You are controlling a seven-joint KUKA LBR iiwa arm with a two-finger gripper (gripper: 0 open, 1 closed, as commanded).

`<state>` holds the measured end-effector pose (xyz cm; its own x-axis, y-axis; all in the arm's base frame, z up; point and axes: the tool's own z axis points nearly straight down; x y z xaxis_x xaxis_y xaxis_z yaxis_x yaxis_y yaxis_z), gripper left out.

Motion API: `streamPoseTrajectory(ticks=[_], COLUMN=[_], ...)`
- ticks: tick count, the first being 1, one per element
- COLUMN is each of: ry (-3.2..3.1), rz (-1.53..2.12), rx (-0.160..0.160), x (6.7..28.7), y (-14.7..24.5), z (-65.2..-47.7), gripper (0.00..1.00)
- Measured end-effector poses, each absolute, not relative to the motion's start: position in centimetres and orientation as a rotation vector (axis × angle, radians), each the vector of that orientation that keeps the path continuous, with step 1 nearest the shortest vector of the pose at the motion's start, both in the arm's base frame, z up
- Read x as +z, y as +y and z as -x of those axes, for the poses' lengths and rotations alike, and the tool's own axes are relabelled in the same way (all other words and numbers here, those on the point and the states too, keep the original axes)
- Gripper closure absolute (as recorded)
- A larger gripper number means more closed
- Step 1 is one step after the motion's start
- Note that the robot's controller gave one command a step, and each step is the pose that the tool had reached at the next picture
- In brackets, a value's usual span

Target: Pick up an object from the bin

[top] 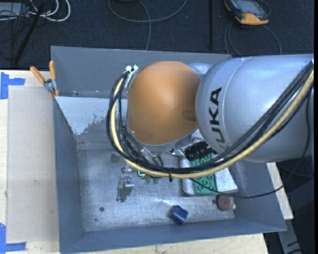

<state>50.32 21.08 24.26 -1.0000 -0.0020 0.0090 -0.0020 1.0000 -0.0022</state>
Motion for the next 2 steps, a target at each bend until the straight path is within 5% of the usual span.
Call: streamPoseTrajectory(ticks=[1, 2], ry=[-3.133, -3.146], rz=[-0.026, -0.034], rx=[0.006, 0.004], x=[11.0, 12.1], y=[16.3, 11.4], z=[-55.2, -61.5], gripper=[0.00, 0.00])
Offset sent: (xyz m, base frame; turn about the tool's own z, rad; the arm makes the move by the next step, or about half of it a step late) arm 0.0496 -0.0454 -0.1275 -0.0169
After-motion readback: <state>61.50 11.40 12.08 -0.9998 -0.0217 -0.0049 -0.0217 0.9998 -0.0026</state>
